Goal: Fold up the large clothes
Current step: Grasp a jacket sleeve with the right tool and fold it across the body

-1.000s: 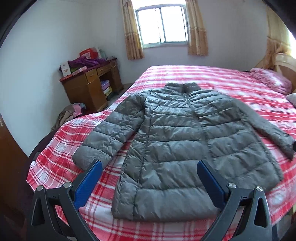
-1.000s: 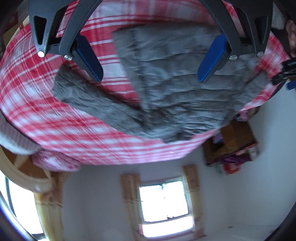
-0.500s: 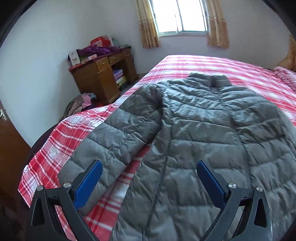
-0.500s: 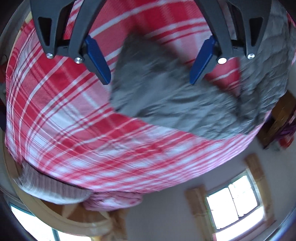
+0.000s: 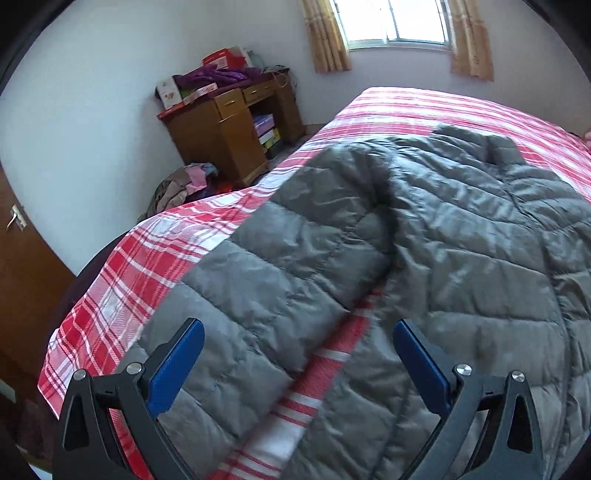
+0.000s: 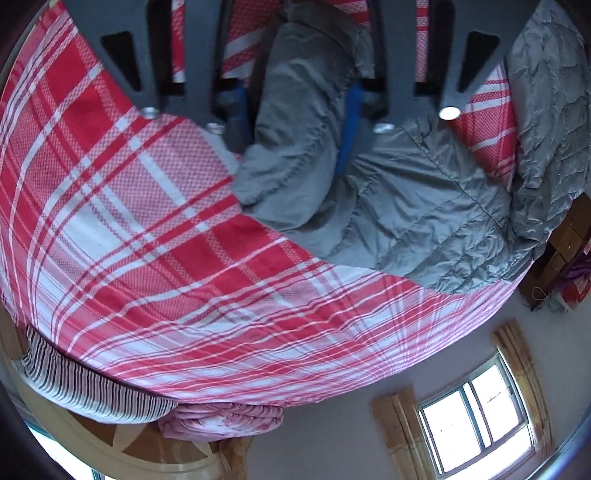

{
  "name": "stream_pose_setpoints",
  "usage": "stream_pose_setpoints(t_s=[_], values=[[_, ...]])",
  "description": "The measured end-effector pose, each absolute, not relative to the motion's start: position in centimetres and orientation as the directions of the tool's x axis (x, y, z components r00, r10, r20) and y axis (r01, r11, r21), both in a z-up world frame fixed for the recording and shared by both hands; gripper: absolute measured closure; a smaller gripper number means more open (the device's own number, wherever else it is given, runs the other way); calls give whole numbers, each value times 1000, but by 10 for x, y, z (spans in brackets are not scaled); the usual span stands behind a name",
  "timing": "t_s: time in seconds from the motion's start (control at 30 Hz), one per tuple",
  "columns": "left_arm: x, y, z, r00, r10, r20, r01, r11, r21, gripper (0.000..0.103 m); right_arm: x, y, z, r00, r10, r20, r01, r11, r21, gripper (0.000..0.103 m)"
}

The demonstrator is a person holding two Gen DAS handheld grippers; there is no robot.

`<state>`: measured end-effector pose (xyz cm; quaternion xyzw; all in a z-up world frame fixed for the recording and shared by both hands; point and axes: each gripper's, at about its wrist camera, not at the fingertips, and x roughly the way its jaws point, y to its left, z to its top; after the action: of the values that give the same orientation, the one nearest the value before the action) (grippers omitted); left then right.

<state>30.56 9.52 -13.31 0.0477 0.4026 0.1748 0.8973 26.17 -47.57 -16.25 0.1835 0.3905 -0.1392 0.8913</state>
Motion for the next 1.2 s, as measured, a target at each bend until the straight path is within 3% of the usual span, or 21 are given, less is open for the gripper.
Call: stream_pose_setpoints(t_s=[0.07,0.27,0.67,1.2], values=[[309,107,-132,610,370,-701,-299,926,229,1,264,-483,-162,653,-98,-751,394,891,226,78],[312,129,-131,593,390,-705,-331,916,228,1,278,-484,-143,653,-159,-740,410,896,170,83],[332,136,-129,585,380,-716,-321,920,225,1,334,-391,-59,770,-126,-626,200,979,50,84],[342,102,-135,618,298,-728,-239,953,187,1,402,-203,-44,799,42,-600,-129,986,-104,85]])
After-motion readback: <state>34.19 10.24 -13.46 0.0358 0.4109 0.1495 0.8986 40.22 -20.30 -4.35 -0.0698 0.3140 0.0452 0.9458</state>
